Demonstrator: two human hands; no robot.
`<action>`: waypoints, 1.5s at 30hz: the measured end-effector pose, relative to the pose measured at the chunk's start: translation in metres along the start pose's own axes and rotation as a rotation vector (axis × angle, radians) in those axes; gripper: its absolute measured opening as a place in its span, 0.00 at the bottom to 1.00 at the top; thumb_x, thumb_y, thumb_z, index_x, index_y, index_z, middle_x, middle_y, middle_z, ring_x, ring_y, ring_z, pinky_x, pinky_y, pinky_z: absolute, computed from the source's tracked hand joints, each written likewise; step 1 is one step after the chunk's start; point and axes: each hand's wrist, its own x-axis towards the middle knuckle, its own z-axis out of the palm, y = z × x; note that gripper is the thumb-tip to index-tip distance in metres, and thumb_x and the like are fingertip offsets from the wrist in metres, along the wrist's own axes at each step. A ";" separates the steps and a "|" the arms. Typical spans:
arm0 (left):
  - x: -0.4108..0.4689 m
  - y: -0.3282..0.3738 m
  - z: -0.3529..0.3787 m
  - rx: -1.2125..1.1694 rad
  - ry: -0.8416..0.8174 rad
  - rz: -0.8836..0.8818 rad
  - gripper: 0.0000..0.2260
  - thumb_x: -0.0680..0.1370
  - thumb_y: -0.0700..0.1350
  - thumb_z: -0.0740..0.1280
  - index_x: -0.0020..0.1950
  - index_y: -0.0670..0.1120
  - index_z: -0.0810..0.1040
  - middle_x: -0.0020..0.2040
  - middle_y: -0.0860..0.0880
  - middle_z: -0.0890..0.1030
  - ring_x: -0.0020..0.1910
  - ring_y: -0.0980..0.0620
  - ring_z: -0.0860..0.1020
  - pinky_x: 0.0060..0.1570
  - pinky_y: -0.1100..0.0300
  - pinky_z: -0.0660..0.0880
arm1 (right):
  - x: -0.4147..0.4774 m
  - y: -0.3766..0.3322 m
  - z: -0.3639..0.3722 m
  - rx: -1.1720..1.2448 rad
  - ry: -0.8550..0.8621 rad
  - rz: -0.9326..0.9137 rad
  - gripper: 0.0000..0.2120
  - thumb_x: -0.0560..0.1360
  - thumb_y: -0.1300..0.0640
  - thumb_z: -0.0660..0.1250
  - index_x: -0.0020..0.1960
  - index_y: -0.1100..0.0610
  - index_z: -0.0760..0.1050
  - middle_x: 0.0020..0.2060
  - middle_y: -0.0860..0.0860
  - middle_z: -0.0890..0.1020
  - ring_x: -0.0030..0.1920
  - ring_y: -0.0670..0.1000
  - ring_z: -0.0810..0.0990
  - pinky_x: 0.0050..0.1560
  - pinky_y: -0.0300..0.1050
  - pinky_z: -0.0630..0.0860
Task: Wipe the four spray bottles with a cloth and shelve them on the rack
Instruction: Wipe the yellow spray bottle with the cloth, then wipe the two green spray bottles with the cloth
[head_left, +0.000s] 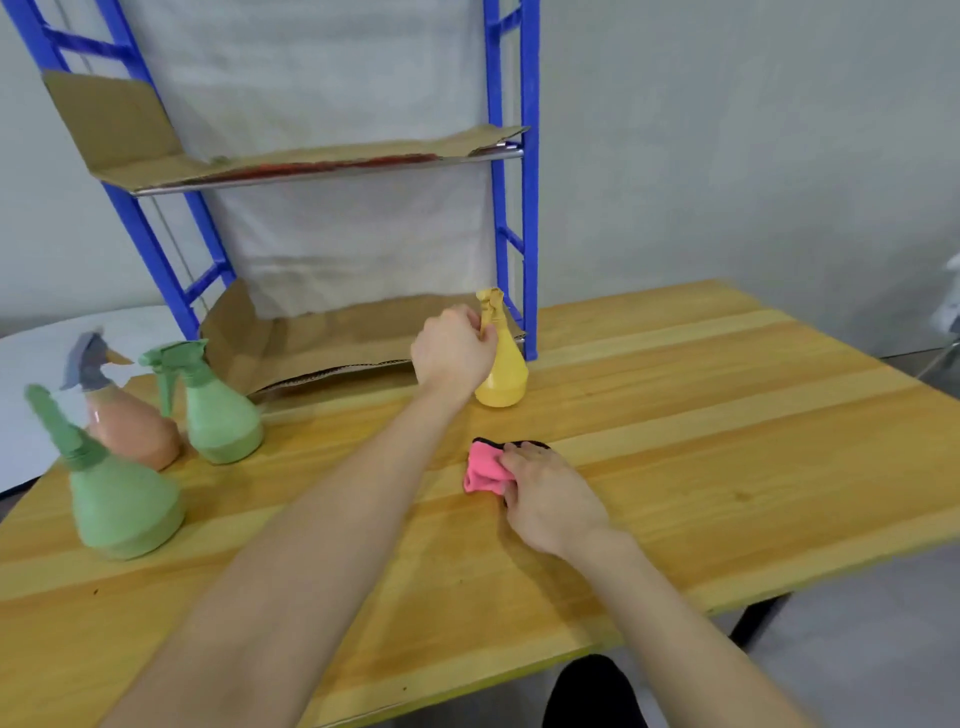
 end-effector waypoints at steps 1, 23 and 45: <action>-0.002 0.001 0.007 -0.009 -0.034 -0.005 0.10 0.80 0.61 0.66 0.50 0.55 0.77 0.40 0.51 0.87 0.51 0.47 0.86 0.50 0.49 0.83 | 0.000 0.001 0.001 0.014 0.001 0.006 0.18 0.85 0.54 0.59 0.70 0.59 0.77 0.71 0.56 0.80 0.74 0.60 0.74 0.79 0.52 0.64; -0.072 -0.145 -0.197 0.217 0.037 -0.030 0.07 0.81 0.57 0.71 0.51 0.55 0.82 0.40 0.57 0.85 0.48 0.51 0.83 0.47 0.53 0.78 | 0.051 -0.158 0.019 0.197 0.141 -0.179 0.13 0.87 0.59 0.58 0.67 0.53 0.77 0.59 0.54 0.82 0.58 0.61 0.81 0.51 0.54 0.77; -0.065 -0.234 -0.331 0.775 -0.288 0.224 0.09 0.80 0.44 0.74 0.56 0.58 0.85 0.45 0.52 0.85 0.49 0.44 0.82 0.55 0.49 0.77 | 0.049 -0.194 0.037 0.356 -0.170 -0.171 0.13 0.89 0.50 0.59 0.72 0.46 0.74 0.55 0.47 0.83 0.48 0.49 0.79 0.45 0.47 0.73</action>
